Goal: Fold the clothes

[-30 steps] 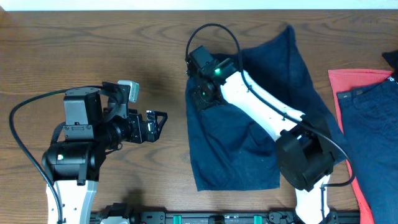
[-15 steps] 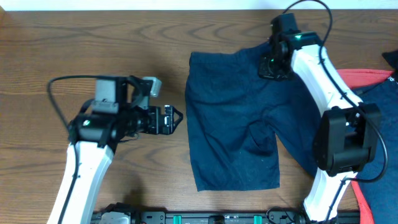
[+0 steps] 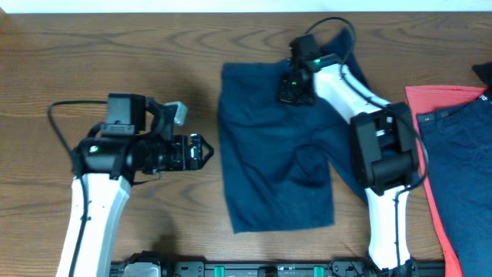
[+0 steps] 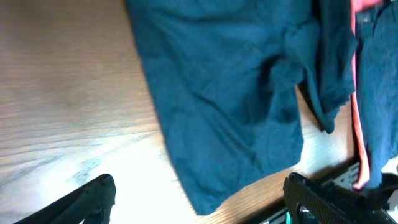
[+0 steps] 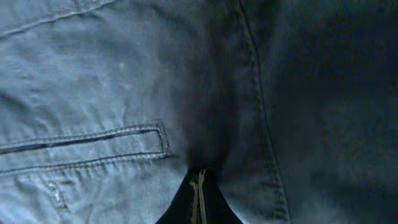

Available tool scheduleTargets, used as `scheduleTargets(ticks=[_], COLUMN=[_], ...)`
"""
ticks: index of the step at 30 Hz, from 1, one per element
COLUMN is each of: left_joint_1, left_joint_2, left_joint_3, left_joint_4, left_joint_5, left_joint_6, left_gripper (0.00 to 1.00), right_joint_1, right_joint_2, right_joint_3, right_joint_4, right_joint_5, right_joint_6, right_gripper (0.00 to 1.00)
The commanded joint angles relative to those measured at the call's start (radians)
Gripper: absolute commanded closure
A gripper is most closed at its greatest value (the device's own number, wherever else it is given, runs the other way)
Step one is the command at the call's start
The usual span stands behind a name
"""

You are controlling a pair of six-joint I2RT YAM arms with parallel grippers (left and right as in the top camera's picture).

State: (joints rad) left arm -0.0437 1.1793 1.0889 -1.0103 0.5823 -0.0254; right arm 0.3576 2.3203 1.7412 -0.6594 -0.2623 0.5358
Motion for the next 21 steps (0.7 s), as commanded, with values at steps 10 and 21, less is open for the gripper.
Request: scheduleTargets(ticks=[10,21], left_joint_1=[0.019,0.019], left_joint_2=[-0.069,0.105], left_joint_3=[0.032,0.021], left_joint_4=[-0.032,-0.028], left_joint_5=[-0.394,-0.387], left_joint_6=[0.024,0.008], left_gripper=[0.12,0.22], right_joint_1=[0.389,0.192], right_joint_2=[0.103,-0.178], right_joint_3=[-0.035,-0.035], right_joint_4=[-0.142,-0.200], right_joint_5=[-0.032,0.068], right_joint_6=[-0.308,-0.410], right_gripper=[0.99,0.60])
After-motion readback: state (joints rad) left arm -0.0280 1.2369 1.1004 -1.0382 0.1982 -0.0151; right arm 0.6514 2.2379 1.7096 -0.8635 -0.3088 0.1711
